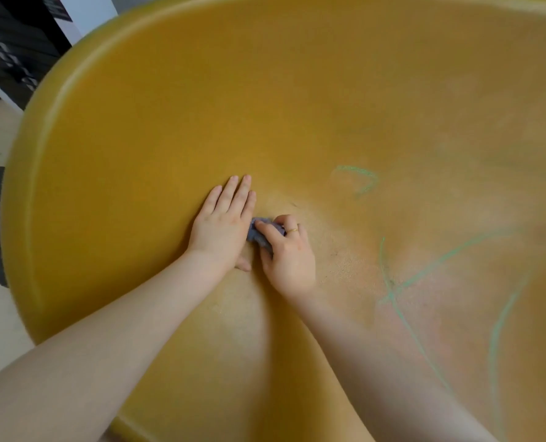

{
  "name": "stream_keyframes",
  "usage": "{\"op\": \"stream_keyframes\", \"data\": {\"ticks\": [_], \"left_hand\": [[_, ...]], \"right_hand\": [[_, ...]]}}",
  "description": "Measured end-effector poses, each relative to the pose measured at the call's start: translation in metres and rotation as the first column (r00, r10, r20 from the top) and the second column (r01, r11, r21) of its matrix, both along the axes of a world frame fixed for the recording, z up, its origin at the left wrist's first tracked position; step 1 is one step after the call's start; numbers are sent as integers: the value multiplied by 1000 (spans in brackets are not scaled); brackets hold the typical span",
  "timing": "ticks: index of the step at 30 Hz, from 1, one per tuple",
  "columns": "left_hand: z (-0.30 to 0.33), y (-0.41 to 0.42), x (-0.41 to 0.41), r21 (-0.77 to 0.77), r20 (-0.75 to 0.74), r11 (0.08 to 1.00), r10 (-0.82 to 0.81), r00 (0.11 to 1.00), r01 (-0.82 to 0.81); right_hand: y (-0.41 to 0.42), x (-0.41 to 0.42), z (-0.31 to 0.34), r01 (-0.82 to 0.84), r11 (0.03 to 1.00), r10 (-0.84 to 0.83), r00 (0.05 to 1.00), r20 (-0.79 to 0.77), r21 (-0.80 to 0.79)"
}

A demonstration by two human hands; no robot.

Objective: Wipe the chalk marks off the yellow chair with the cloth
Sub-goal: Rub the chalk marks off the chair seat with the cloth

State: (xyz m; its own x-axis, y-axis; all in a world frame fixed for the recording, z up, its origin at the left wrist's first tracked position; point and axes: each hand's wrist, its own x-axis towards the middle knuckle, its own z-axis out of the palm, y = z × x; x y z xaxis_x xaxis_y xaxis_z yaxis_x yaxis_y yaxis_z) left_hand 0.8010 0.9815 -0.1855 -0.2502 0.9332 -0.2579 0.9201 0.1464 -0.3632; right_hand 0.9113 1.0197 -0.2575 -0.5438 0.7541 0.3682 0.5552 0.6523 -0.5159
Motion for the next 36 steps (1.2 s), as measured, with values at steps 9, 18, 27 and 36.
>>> {"op": "stream_keyframes", "data": {"ticks": [9, 18, 27, 36], "left_hand": [[0, 25, 2, 48, -58, 994, -98, 994, 101], [-7, 39, 1, 62, -13, 998, -18, 1000, 18], [-3, 37, 2, 46, -20, 999, -24, 1000, 25], [-5, 35, 0, 80, 4, 996, -28, 1000, 27]], "right_hand": [[118, 64, 14, 347, 920, -353, 936, 2, 182], [57, 12, -8, 333, 940, -328, 942, -69, 76], [129, 60, 29, 317, 926, -321, 947, -18, 204], [64, -9, 9, 257, 965, -263, 953, -152, -60]]}}
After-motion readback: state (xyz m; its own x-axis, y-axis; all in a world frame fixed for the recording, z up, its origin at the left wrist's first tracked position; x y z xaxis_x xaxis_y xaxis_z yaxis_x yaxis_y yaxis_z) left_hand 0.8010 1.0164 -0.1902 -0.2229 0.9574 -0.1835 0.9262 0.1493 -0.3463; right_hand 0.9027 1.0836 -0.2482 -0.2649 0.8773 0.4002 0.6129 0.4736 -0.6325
